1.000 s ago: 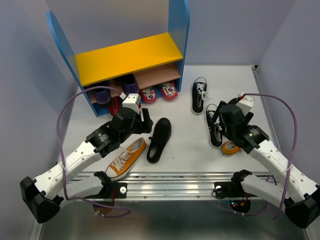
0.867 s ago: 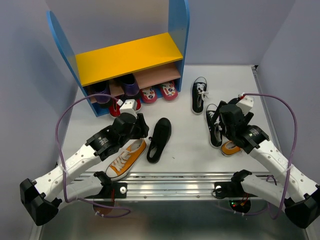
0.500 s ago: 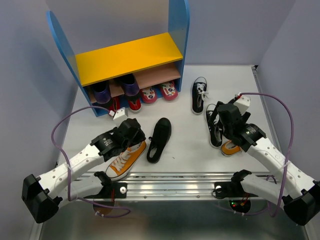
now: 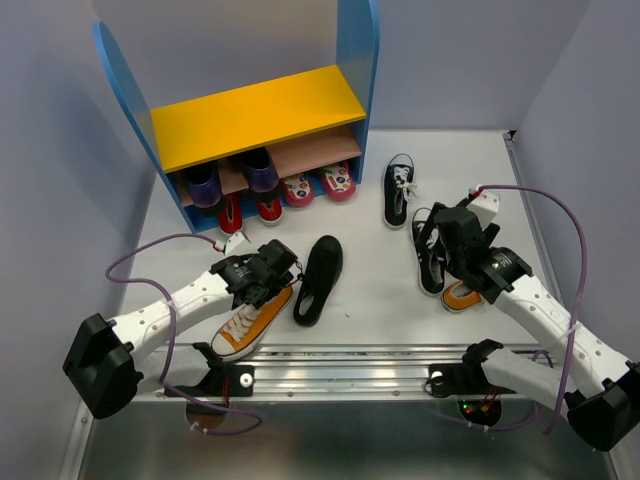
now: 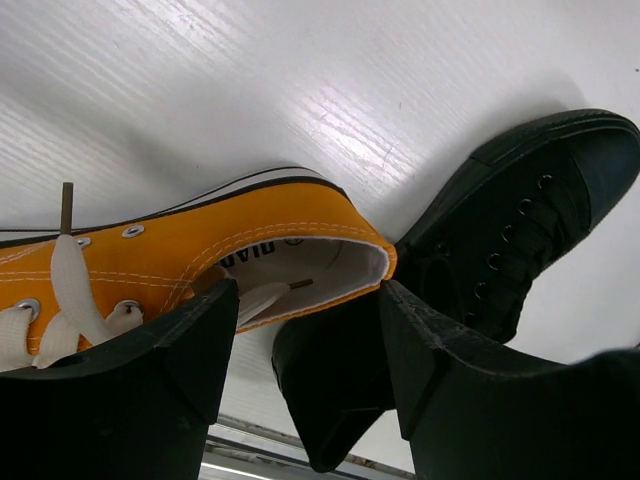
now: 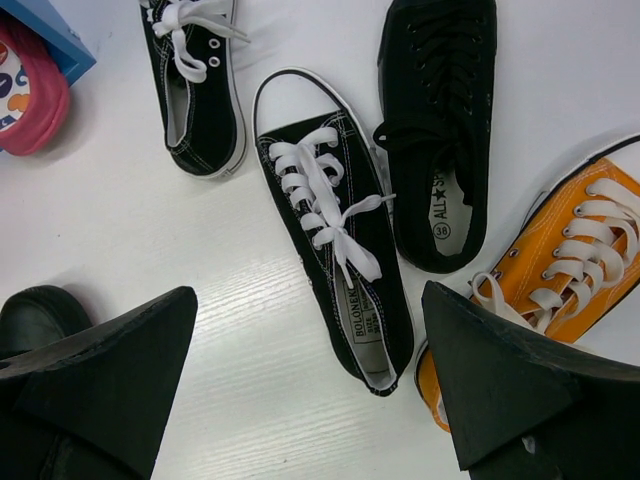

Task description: Place and organize the shoes onto the shoe shelf

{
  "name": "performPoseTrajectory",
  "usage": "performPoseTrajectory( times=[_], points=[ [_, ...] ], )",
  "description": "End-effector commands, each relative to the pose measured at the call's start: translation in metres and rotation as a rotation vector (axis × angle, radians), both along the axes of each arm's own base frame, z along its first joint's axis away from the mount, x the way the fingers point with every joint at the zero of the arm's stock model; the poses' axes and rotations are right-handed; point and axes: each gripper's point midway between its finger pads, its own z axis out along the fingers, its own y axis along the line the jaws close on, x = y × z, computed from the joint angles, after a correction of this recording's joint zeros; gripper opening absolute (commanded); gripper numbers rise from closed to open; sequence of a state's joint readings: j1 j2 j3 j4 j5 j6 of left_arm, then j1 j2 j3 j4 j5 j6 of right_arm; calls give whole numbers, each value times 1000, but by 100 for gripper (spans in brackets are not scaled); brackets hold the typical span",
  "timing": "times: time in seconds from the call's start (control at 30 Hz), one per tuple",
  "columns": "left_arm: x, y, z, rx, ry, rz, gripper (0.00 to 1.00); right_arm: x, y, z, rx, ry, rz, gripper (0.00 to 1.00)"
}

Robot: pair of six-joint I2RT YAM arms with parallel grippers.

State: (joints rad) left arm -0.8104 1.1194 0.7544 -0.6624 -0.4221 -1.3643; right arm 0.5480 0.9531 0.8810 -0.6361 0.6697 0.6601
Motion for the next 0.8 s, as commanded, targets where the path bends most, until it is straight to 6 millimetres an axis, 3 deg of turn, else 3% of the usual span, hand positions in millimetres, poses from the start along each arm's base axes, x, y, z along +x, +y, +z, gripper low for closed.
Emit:
performPoseTrajectory(
  times=[0.0,0.47,0.77],
  points=[
    [7,0,5,-16,-13,95,68,7,7,14,34,-43,20,100],
    [23,-10,0,-25,-39,131,67,6,9,21,47,-57,36,100],
    [33,-19,1,57,-31,35,71,2,7,17,52,-58,31,100]
  ],
)
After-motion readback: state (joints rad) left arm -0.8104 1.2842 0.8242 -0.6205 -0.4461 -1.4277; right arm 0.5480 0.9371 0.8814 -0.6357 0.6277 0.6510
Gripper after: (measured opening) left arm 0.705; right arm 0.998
